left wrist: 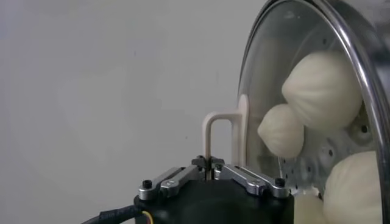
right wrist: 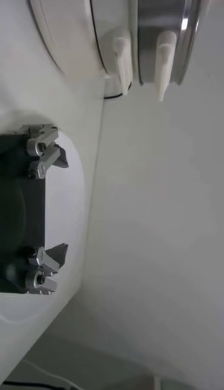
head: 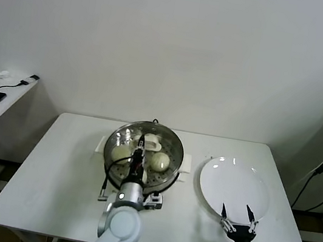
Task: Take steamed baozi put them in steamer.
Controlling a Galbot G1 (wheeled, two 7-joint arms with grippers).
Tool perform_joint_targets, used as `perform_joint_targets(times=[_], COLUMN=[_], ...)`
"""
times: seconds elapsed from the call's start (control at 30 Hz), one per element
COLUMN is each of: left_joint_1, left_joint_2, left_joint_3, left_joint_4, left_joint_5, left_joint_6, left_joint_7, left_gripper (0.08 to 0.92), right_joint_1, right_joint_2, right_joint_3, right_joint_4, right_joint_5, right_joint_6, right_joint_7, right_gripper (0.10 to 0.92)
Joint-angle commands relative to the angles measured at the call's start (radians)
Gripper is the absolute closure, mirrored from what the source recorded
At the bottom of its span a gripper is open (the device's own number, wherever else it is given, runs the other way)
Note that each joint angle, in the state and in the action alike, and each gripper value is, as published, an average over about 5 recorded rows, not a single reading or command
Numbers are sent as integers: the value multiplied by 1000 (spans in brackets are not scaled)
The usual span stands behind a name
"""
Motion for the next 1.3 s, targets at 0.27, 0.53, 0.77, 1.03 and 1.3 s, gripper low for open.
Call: perform_joint_targets(times=[0.27,0.53,0.77,1.03,1.3], left_joint_1=[57,153,246,390,477], left_joint_2=[50,76,58,66,110], left_joint_3=[26,-50,-318,-714,-793], left_joint_4=[-170,-318,-405,-373,-192], left_joint_5=[-160,-497,-1275,-1898,-1950], left_joint_6=[-28,-166,-350,-499,-703], left_joint_7=[26,-111,-304,-299,-254], left_gripper=[691,466,260,178,177], right_joint_1=[4,12,9,35,58], right_joint_2=[2,9,4,2,-22], right_joint_3=[-23,-37,-41,-36,-43], right_joint_4=[9,3,22,14,9], right_joint_5=[-6,-6,16,19,90], right_joint_6=[-13,-28,-8,34,45], right_joint_7=[-2,0,26,33,17], right_gripper=[203,203,203,203,203])
